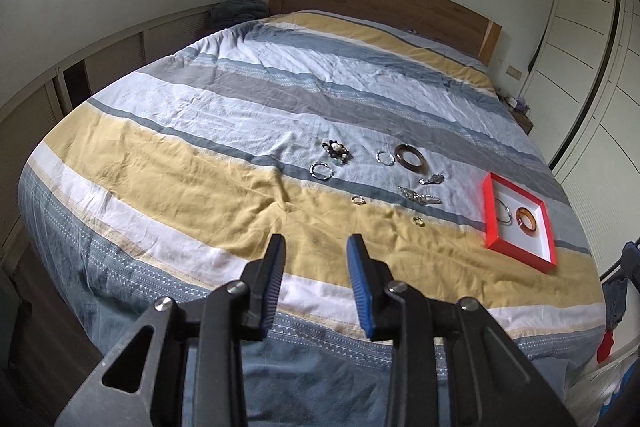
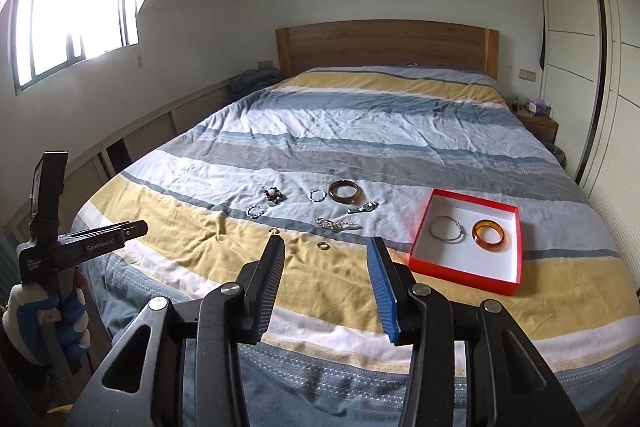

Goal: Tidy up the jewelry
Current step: 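Withdraw both tools from the box back toward the remaining jewelry, then grasp the small gold ring with the right gripper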

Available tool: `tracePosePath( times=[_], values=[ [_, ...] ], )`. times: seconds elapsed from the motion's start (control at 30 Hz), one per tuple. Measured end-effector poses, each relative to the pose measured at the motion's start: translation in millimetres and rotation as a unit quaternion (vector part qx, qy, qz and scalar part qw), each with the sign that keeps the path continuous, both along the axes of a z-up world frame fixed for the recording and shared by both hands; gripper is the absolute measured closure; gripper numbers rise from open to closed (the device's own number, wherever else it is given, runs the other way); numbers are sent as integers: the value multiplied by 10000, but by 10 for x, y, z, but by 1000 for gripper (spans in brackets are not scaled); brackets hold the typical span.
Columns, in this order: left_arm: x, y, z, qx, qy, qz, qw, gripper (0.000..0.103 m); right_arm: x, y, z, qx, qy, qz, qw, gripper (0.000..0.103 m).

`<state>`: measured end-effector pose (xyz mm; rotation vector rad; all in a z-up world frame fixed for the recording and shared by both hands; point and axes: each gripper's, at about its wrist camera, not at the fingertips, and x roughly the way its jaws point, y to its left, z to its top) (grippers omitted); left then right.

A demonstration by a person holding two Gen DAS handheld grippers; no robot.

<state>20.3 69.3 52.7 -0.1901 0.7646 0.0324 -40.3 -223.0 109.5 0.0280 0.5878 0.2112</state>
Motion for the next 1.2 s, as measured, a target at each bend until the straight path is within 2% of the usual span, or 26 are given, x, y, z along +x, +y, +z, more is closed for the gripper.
tracePosePath(
  times=[0.17, 0.4, 0.6, 0.87, 1.2],
  values=[
    [120, 42, -161, 29, 103, 33, 9999, 73, 160, 118, -150, -36, 160, 158, 9997, 60],
    [472, -74, -633, 11, 500, -223, 9985, 73, 613, 130, -683, 101, 718, 217, 9971, 60],
    [913, -220, -1009, -208, 794, -463, 9955, 73, 1112, 93, -1188, 166, 1191, 277, 9924, 60],
    [1547, -498, -1386, -180, 1057, -798, 9910, 73, 1807, 167, -1669, 183, 1588, 556, 9856, 61],
    [2169, -652, -1682, -127, 1121, -1183, 9865, 73, 2417, 326, -2183, 184, 1922, 959, 9765, 70]
  ],
)
